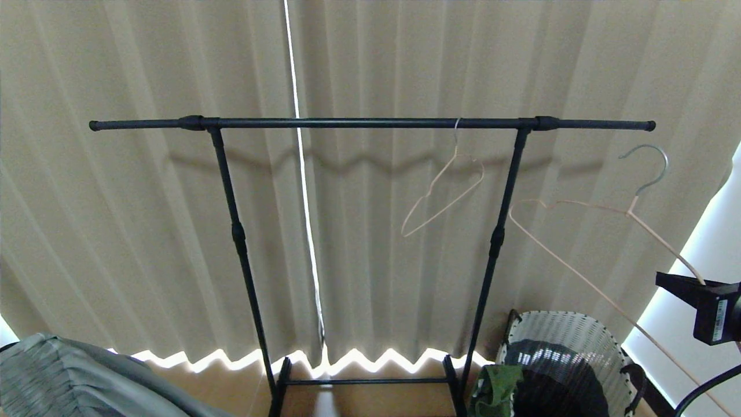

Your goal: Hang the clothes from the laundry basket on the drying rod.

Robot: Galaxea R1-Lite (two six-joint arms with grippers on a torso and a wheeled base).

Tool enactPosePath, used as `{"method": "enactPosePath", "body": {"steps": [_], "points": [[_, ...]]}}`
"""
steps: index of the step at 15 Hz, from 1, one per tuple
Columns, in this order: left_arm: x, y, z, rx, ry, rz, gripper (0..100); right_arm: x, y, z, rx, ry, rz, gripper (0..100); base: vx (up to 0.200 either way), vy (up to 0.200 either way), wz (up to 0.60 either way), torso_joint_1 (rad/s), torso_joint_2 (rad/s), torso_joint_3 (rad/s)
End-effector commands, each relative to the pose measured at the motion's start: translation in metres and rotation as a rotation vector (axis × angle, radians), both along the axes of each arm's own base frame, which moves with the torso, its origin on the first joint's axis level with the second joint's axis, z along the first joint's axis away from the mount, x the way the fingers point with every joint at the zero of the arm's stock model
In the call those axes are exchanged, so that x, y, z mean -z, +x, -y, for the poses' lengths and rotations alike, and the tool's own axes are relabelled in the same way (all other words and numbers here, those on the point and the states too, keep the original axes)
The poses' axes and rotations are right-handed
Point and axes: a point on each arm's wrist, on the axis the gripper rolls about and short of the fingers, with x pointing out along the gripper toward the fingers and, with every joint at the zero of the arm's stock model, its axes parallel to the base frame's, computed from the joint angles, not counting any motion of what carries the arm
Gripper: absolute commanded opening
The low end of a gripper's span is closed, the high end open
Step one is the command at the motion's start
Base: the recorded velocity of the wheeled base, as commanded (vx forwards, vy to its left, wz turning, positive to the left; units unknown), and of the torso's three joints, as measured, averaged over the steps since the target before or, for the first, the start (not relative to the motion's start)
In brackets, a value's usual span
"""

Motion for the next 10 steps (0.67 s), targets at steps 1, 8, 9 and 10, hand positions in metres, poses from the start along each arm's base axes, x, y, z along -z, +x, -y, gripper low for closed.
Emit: {"method": "enactPosePath", "body": {"steps": [1,8,9,10], "points": [[0.0,0.0,0.0,-0.001,0.0,-0.001,0,0.001,0.0,-0.004,-0.025,0.001,-0.003,0,0.0,0.2,0.0,0.002,0.01,0.002],[0.006,-0.007,0.001,0.073,0.008,0.017,0,-0.004,-0.011,-0.021,-0.144,0.021,0.033,0,0.0,0.0,0.0,0.0,0.0,0.0],[0.007,-0.007,0.001,0.073,0.026,0.014,0,-0.003,-0.013,-0.024,-0.163,0.023,0.032,0,0.0,0.0,0.0,0.0,0.0,0.0],[0.008,-0.007,0.001,0.073,0.039,0.01,0,-0.003,-0.016,-0.026,-0.183,0.024,0.037,0,0.0,0.0,0.0,0.0,0.0,0.0]]}}
